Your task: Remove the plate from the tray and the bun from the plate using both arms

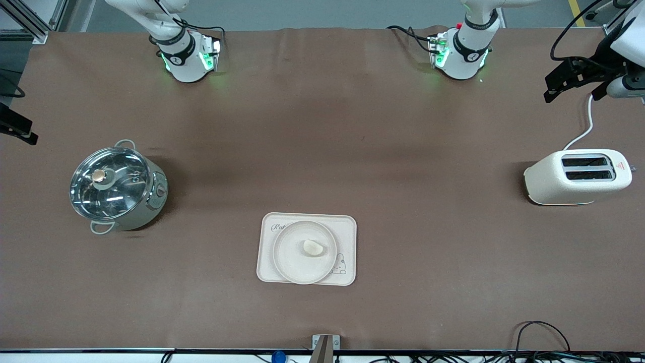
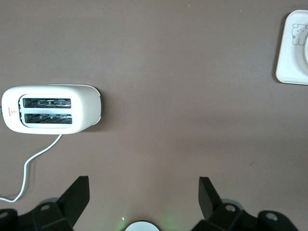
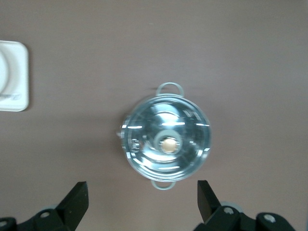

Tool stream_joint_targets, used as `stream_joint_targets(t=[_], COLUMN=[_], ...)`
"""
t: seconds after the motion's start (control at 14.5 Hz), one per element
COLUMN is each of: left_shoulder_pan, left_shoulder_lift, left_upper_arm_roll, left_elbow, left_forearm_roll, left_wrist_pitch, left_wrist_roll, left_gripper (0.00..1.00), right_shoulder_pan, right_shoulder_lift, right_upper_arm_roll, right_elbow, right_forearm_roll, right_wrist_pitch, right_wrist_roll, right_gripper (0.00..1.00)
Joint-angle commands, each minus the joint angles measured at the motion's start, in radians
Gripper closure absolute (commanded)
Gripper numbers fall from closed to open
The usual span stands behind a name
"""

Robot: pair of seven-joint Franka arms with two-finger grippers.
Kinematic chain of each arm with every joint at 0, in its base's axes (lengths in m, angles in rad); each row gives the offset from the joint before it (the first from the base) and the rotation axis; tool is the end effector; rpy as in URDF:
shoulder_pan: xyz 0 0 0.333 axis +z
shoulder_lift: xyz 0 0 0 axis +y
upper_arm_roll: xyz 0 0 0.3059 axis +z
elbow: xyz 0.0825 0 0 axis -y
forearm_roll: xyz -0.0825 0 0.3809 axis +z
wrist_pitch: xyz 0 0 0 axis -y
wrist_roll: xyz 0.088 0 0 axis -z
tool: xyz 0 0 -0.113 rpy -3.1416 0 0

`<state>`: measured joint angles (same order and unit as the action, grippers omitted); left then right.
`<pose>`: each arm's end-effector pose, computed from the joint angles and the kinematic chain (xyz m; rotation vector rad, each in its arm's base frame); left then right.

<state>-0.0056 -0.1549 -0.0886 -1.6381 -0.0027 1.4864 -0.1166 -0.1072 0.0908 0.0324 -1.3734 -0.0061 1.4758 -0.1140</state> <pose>0.4925 -0.0507 0.6504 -3.1308 -0.0363 -0.0058 0.5674 -0.0442 0.6408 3.1367 0.0603 0.0177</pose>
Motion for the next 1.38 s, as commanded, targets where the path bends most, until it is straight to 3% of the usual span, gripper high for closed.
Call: stream_joint_targets(t=[0.0, 0.07, 0.28, 0.41, 0.76, 1.03, 1.31], left_shoulder_pan=[0.003, 0.003, 0.003, 0.003, 0.003, 0.004, 0.004], left_shoulder_lift=[0.035, 0.037, 0.054, 0.061, 0.072, 0.084, 0.092], left_upper_arm_roll=[0.001, 0.0, 0.0, 0.0, 0.0, 0.0, 0.0], left_elbow=[0.038, 0.037, 0.037, 0.035, 0.035, 0.035, 0.035], left_forearm_roll=[-0.005, -0.005, -0.005, -0.005, -0.005, -0.005, -0.005], left_wrist_pitch=[-0.015, -0.015, -0.014, -0.014, -0.008, -0.006, -0.003], left_wrist_roll=[0.014, 0.009, 0.009, 0.009, 0.009, 0.009, 0.011], left_gripper=[0.0, 0.0, 0.0, 0.0, 0.0, 0.0, 0.0], right_shoulder_pan=[0.073, 0.102, 0.148, 0.22, 0.38, 0.454, 0.48], right_shoulder_lift=[0.067, 0.119, 0.307, 0.444, 0.665, 0.782, 0.842], right_upper_arm_roll=[0.001, 0.001, 0.001, 0.0, 0.001, 0.001, 0.0], right_elbow=[-0.021, -0.026, -0.024, -0.019, -0.009, 0.065, 0.117], right_forearm_roll=[0.061, 0.076, 0.269, 0.336, 0.356, 0.357, 0.356], right_wrist_pitch=[0.09, 0.157, 0.36, 0.517, 0.805, 0.856, 0.893], right_wrist_roll=[0.057, 0.101, 0.195, 0.226, 0.385, 0.446, 0.471], right_gripper=[0.0, 0.0, 0.0, 0.0, 0.0, 0.01, 0.27])
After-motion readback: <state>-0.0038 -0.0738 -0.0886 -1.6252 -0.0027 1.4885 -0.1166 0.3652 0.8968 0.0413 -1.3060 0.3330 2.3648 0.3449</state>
